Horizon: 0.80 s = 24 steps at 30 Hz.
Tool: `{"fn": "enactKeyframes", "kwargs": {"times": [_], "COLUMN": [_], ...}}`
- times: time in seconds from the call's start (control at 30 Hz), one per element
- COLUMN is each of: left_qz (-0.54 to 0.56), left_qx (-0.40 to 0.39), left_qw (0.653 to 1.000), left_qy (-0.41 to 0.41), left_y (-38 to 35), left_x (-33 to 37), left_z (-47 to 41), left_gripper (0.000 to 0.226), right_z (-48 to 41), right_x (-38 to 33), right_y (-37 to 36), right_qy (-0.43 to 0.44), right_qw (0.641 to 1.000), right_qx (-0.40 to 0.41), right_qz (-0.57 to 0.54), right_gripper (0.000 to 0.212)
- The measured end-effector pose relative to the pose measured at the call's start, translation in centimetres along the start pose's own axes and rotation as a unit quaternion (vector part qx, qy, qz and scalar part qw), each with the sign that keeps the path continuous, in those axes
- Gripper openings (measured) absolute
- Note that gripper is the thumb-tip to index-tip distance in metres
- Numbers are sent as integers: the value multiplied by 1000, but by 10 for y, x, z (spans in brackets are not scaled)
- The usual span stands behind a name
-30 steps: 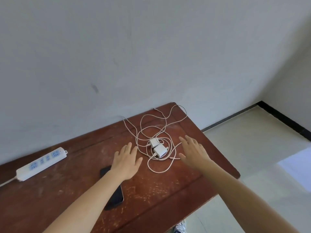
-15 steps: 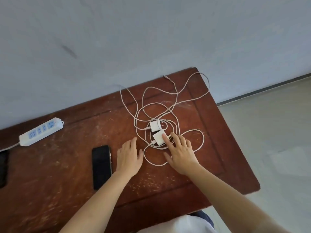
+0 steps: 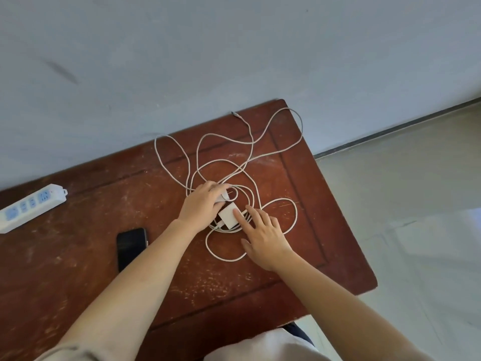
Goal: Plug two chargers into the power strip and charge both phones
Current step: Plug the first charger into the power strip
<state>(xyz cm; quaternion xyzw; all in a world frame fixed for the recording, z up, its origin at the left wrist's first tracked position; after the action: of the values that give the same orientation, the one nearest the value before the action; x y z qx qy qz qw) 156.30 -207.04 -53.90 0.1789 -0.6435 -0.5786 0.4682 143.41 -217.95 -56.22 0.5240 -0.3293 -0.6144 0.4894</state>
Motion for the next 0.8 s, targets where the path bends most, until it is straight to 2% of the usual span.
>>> {"fn": "enactKeyframes", "kwargs": {"times": [0.07, 0.13, 0.27, 0.4, 0.5, 0.57, 0.63, 0.7, 0.8], "left_qz": [36, 82, 198, 289, 319, 337, 343, 336, 336], "left_qx": [41, 115, 255, 344, 382, 387, 386, 384, 370], "left_qw": [998, 986, 928, 863, 834, 824, 824, 831, 843], "left_qy": [37, 92, 185, 229, 238, 239, 234, 223, 197], "left_y": [13, 45, 131, 216, 262, 279, 288, 294, 297], "left_x": [-4, -12, -33, -51, -55, -58, -62, -66, -72], "left_z": [5, 13, 34, 67, 103, 126, 145, 161, 179], "left_gripper": [59, 64, 70, 55, 44, 44, 45, 45, 46], "right_z": [-1, -3, -20, -55, -71, -81, -88, -90, -84], "right_x": [0, -2, -7, -30, -48, -71, -108, -149, -212], "right_y": [1, 5, 20, 45, 55, 70, 90, 113, 143], "right_qy": [1, 5, 3, -12, -36, -32, -3, 28, 95], "right_qw": [1000, 999, 993, 982, 979, 993, 998, 972, 937], "right_qx": [-16, -38, -88, -90, -101, -42, 34, 92, 150], "right_qz": [2, 8, 81, 163, 175, 104, -57, -216, -302], "right_gripper": [77, 78, 80, 51, 51, 58, 70, 88, 107]}}
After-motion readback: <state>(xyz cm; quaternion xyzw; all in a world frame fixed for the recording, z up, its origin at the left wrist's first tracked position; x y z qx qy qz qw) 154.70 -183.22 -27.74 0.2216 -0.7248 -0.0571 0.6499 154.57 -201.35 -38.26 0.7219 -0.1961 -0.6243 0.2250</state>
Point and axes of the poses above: each hand's wrist, its own z-axis away from the middle knuckle, its own y-axis out of the back of the hand, x = y × z, the point moved 8 cm from there along -z, towards the middle knuckle, and after that the axes turned 4 degrees about x, right-handed, at the moved point
